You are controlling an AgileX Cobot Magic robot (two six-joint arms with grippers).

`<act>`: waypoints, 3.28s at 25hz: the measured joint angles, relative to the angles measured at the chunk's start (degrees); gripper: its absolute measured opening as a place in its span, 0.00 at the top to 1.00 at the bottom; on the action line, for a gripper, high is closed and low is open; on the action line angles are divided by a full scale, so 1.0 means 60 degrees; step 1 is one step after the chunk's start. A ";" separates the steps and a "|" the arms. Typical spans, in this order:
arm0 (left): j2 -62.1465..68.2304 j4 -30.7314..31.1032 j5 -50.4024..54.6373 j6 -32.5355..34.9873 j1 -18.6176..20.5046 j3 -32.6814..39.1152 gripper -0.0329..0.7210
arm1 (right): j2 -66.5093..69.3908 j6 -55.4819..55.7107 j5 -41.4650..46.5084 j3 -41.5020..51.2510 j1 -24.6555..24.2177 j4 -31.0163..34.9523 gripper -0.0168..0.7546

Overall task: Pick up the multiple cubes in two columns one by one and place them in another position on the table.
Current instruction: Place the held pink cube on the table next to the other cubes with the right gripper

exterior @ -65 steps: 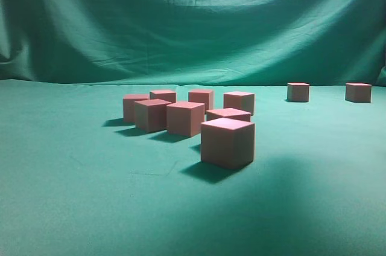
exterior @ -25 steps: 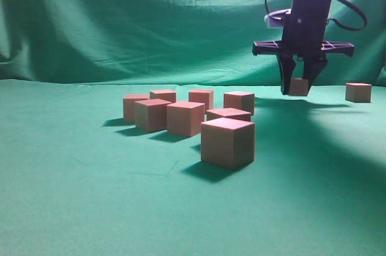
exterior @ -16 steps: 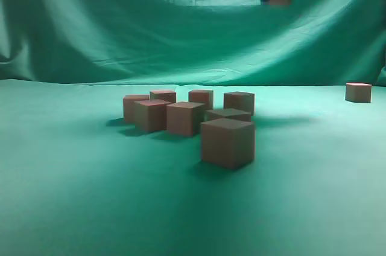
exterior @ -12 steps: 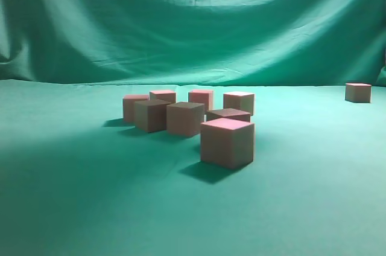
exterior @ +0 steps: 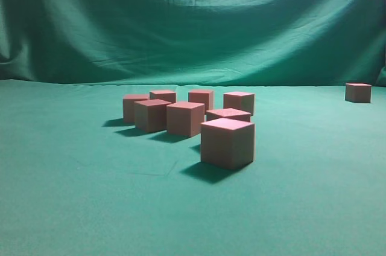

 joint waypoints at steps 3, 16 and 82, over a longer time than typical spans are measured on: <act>0.0000 0.0000 0.0000 0.0000 0.0000 0.0000 0.96 | -0.0395 -0.0366 -0.0080 0.1676 0.0926 0.0007 0.66; 0.0000 0.0000 0.0000 0.0000 0.0000 0.0000 0.96 | 0.1006 -0.0959 -0.2525 0.3546 0.4024 -0.0978 0.66; 0.0000 0.0000 0.0000 0.0000 0.0000 0.0000 0.96 | 0.3357 -0.1256 -0.4682 0.3806 0.3520 -0.2740 0.17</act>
